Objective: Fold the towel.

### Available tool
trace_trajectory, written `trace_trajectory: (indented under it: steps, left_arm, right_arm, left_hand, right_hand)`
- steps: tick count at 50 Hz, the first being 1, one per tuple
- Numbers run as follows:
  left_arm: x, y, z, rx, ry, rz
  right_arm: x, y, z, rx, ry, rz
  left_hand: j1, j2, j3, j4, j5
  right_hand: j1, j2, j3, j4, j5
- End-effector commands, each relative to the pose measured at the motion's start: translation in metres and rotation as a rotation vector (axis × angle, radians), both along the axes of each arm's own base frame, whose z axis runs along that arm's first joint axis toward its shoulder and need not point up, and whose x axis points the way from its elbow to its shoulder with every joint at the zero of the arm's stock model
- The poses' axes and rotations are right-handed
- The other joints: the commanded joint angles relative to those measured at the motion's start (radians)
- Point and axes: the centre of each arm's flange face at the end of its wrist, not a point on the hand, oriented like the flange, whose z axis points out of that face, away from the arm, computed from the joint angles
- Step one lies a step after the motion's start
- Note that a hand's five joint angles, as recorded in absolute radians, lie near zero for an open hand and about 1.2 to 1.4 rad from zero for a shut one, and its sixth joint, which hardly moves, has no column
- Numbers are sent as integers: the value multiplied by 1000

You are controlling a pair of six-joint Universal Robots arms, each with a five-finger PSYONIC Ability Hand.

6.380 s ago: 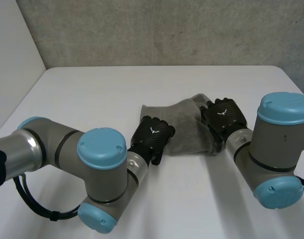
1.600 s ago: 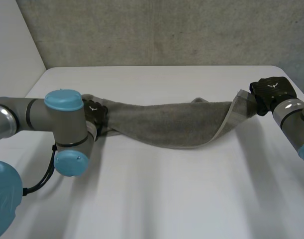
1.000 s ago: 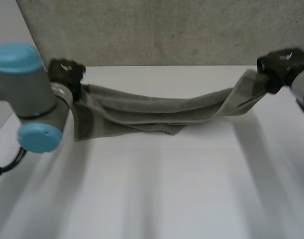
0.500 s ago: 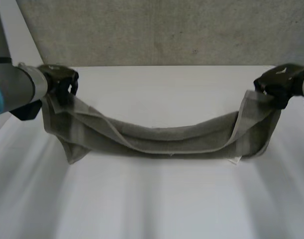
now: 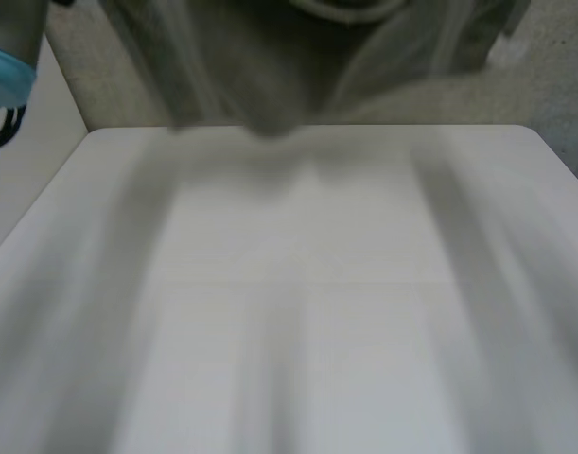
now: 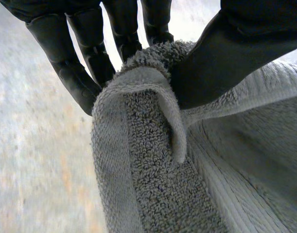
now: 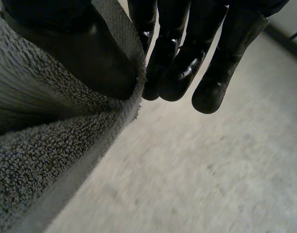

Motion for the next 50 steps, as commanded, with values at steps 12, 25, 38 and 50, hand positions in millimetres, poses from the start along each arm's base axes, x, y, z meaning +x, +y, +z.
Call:
trace_trajectory:
  steps: [12, 25, 38, 50]
  left_arm:
    - [-5, -28, -186, 585, -351, 34]
    - [7, 11, -277, 751, -703, 16]
    - [46, 33, -241, 765, -671, 58]
    - [59, 22, -244, 783, -654, 89]
  right_arm:
    - [12, -14, -165, 585, 296, 131]
    - [-3, 4, -270, 931, 582, 88]
    - [-52, 10, -243, 1158, 459, 31]
    - [-73, -6, -258, 1287, 344, 1]
  left_hand:
    - [-20, -100, -152, -127, -256]
    - [-20, -100, -152, -127, -256]
    - [-20, -100, -152, -127, -256]
    - [-20, -100, -152, -127, -256]
  right_hand:
    - [79, 82, 58, 64, 64]
    - [79, 82, 58, 64, 64]
    - [79, 82, 58, 64, 64]
    - [79, 82, 58, 64, 64]
